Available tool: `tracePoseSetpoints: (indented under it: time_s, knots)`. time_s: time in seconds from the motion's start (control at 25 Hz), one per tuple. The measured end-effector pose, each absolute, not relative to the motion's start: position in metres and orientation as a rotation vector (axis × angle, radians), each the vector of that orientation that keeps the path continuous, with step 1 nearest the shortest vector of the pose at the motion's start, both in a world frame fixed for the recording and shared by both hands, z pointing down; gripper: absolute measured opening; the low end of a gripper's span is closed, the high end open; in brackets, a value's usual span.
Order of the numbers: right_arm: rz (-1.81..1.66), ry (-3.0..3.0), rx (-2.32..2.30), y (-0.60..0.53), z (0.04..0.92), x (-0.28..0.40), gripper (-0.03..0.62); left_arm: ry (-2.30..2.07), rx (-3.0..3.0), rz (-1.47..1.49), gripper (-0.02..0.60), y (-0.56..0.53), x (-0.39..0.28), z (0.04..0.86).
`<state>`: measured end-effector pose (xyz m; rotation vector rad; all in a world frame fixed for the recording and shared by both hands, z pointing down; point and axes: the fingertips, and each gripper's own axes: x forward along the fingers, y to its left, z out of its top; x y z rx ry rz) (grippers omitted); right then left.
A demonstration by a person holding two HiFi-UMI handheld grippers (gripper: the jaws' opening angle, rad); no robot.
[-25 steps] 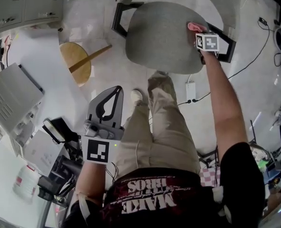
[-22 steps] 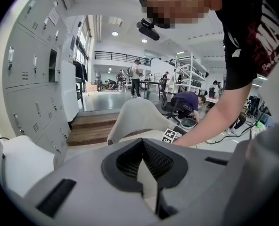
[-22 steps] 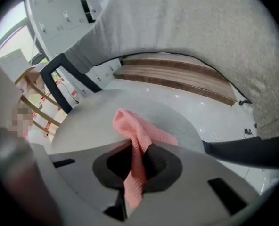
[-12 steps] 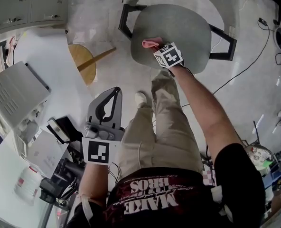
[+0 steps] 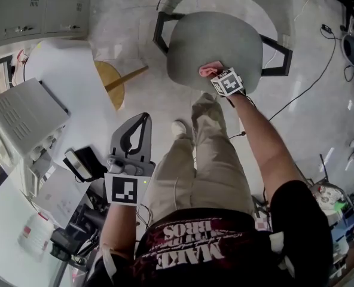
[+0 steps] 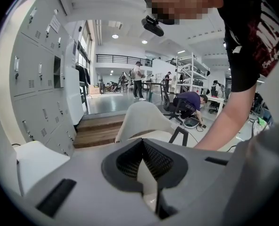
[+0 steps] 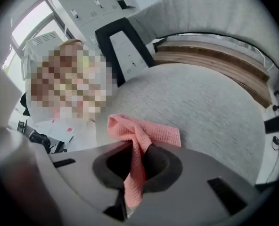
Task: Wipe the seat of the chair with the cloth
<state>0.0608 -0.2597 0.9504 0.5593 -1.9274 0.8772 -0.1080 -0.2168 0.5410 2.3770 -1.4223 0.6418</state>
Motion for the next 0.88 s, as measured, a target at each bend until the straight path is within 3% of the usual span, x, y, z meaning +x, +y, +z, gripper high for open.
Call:
tracePoseSetpoints:
  time_s: [0.4,0.6,0.88]
  knots:
    - [0.943,-1.561,0.839,-0.224,0.940,0.230,0.031,-1.478,2.384,0.651,0.003,-0.198,-0.132,0.495]
    - [0.946,-1.713,0.994,-0.221,0.872,0.225,0.031,-1.501,2.450,0.623,0.003,-0.197,-0.133,0.461]
    - [0.698,-2.053,1.111,-0.212,0.704,0.187,0.029,-1.555,2.524,0.544,0.003,-0.187,-0.141,0.408]
